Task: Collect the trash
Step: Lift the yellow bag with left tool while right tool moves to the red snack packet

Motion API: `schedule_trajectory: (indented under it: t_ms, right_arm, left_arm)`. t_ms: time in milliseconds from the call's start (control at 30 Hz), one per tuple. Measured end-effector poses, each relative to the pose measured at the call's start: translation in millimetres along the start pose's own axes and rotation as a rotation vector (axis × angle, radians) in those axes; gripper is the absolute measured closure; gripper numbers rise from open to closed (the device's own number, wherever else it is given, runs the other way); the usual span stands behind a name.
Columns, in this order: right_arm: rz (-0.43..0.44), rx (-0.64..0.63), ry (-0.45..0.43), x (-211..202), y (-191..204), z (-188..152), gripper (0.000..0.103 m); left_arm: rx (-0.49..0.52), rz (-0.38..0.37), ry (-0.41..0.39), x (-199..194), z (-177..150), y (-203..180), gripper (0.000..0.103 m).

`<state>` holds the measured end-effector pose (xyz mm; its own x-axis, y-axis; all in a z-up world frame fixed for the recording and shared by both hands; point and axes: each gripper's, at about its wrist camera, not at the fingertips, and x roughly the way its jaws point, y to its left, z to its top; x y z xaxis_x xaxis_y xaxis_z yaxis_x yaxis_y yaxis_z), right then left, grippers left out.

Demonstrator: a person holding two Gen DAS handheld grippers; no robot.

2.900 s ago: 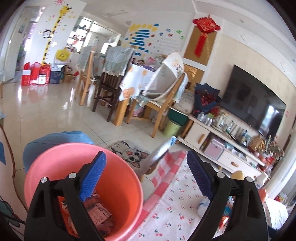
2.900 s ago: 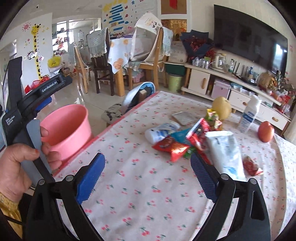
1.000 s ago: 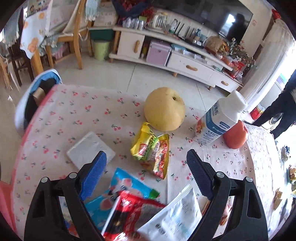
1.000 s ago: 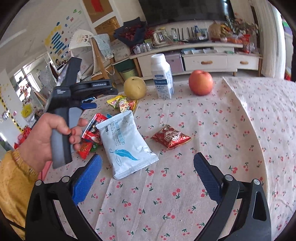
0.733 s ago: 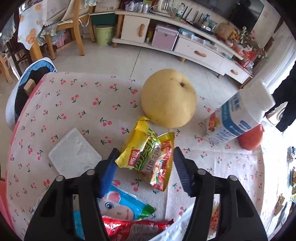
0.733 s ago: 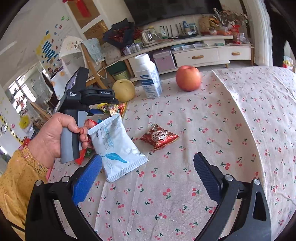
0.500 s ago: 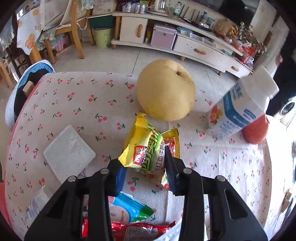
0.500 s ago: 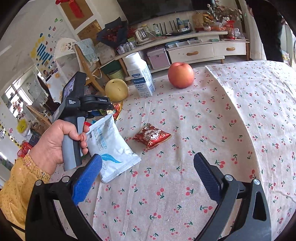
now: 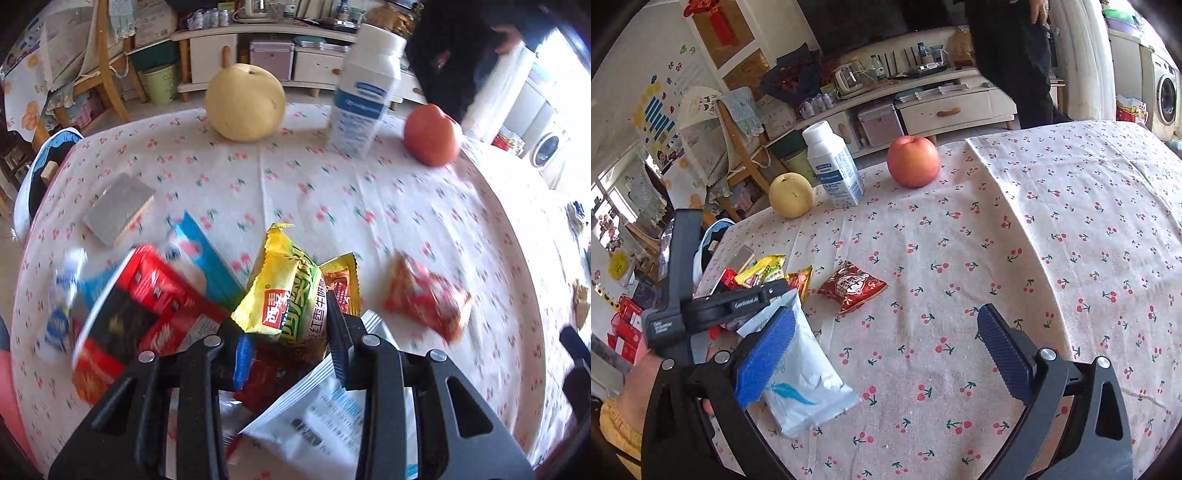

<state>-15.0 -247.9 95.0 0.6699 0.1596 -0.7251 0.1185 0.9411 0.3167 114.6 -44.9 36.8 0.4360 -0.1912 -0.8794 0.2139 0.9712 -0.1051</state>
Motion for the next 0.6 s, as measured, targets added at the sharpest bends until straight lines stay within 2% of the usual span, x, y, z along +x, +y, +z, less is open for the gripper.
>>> schedule_trajectory:
  t_ms: [133,267,600]
  right_arm:
    - [-0.001,0.001,0.036,6.1,-3.1,-0.8,0.005]
    - [-0.002,-0.011,0.060,14.1,-2.5,0.0,0.005]
    - [0.033,-0.163,0.100,54.0,24.7,3.3,0.005]
  left_arm:
    - [0.002,-0.046,-0.006,-14.8,-26.4,-5.7,0.068]
    - [-0.028,-0.068,-0.055,-34.5,-46.1,-2.8,0.068]
    - [-0.165,-0.106,-0.210,-95.9,-91.8,49.5,0.069]
